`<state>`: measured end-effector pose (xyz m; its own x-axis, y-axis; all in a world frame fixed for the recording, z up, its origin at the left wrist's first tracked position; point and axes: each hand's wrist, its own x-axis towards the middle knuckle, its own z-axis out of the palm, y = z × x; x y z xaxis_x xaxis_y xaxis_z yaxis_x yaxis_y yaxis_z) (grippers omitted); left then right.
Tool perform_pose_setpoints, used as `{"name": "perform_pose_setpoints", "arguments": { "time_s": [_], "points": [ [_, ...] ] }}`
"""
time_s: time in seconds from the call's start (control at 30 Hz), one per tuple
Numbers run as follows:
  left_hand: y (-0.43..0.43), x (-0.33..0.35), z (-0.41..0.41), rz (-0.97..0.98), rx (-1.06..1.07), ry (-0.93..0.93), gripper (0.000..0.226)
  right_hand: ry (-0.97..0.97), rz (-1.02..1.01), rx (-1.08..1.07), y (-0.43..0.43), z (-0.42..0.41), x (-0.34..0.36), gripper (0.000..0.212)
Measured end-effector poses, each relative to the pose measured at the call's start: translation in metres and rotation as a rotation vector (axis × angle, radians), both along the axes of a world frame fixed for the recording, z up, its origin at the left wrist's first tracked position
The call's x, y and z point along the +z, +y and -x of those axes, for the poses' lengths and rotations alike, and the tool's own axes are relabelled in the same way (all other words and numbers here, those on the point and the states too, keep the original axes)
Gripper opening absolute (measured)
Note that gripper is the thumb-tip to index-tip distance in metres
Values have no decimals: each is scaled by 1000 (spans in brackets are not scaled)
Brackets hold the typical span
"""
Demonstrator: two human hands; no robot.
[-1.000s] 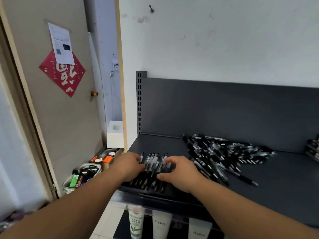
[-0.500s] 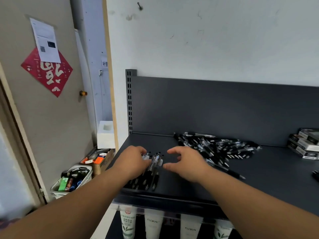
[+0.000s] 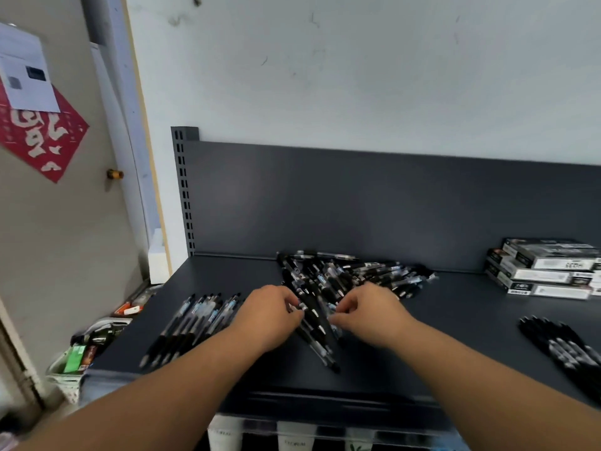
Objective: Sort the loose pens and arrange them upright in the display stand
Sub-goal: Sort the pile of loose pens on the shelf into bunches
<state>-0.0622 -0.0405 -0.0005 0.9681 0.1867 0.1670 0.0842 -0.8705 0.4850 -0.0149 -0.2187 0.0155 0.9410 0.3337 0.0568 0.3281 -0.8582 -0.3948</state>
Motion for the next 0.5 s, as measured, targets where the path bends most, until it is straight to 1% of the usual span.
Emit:
{"name": "perform_pose_setpoints", "arguments": {
  "time_s": [0.1, 0.17, 0.23, 0.37, 0.43, 0.5],
  "points": [
    [-14, -3, -6, -1, -8, 21, 27, 23, 103, -1, 4, -1, -10, 33],
    [-19, -4, -9, 1, -24, 35, 30, 16, 145, -4, 6, -3, -12, 36],
    [-23, -5, -12, -33, -59, 25, 33, 14, 143, 4, 3, -5, -11, 37],
    [-29, -4, -21, -154, -187, -34, 48, -65, 40, 3, -11, -11, 0, 29],
    [-34, -1, -26, -194, -240, -47, 45, -132, -68, 35, -19, -14, 4, 28],
    [-39, 3, -32, -180, -253, -116, 36, -188, -196, 77, -23, -16, 7, 26]
  ]
}}
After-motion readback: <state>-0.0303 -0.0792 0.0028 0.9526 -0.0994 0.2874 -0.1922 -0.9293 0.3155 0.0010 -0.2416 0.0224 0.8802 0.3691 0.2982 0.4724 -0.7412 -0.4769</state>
